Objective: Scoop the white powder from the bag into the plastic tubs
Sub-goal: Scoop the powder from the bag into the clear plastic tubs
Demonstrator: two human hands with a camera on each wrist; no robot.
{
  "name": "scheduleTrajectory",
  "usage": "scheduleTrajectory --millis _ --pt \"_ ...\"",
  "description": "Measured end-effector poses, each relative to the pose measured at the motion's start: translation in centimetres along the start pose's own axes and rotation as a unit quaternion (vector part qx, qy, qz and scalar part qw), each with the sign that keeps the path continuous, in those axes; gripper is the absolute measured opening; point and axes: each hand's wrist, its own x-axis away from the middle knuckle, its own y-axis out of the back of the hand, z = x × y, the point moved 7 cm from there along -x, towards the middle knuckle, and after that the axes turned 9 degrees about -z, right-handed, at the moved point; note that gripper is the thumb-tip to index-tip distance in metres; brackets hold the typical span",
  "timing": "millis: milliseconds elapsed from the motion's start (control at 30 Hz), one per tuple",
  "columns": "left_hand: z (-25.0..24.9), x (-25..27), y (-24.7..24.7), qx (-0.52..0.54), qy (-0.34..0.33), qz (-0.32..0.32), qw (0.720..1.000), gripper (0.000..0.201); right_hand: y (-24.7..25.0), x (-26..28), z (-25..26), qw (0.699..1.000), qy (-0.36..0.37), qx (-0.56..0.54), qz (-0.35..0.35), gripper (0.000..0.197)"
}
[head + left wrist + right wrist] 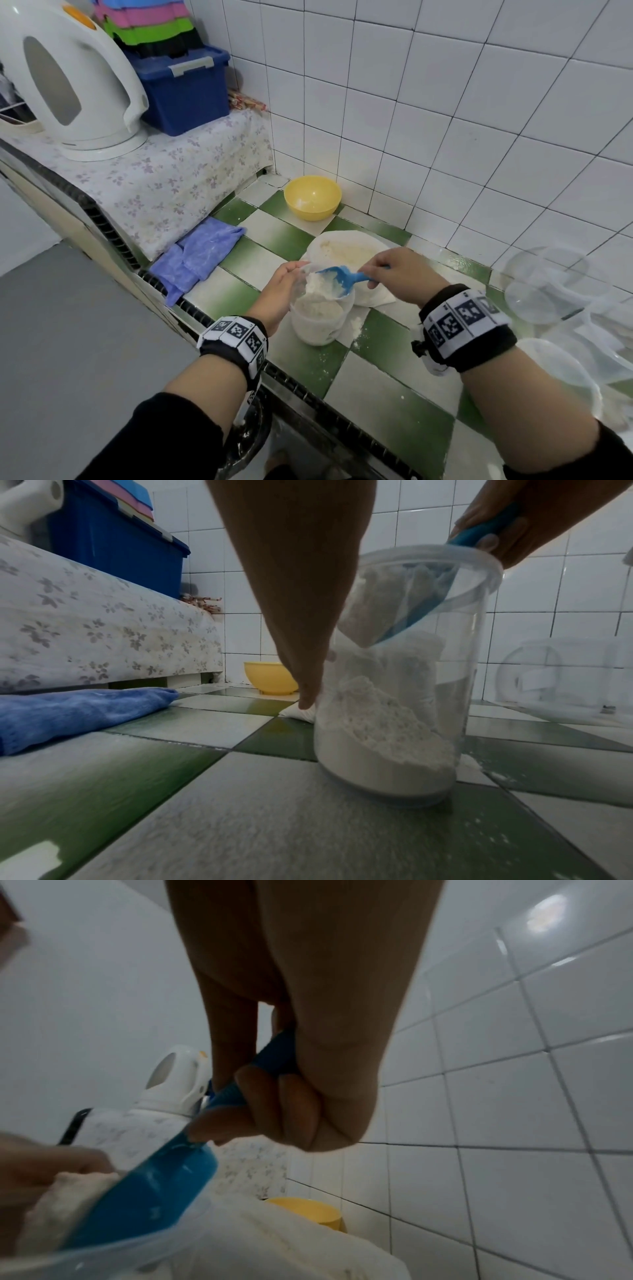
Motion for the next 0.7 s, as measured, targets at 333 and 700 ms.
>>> scheduleTrajectory --millis 333,700 --pt "0.1 0.1 0.1 0.000 0.026 0.044 0.999 0.029 -1.5 1.1 2.3 0.982 0.137 0.128 -0.036 0.026" --pt "-0.2 0.3 0.1 -0.026 0.009 0.042 0.999 0.041 5.3 0.3 -0.1 0.995 0.035 -0.053 -0.081 0.019"
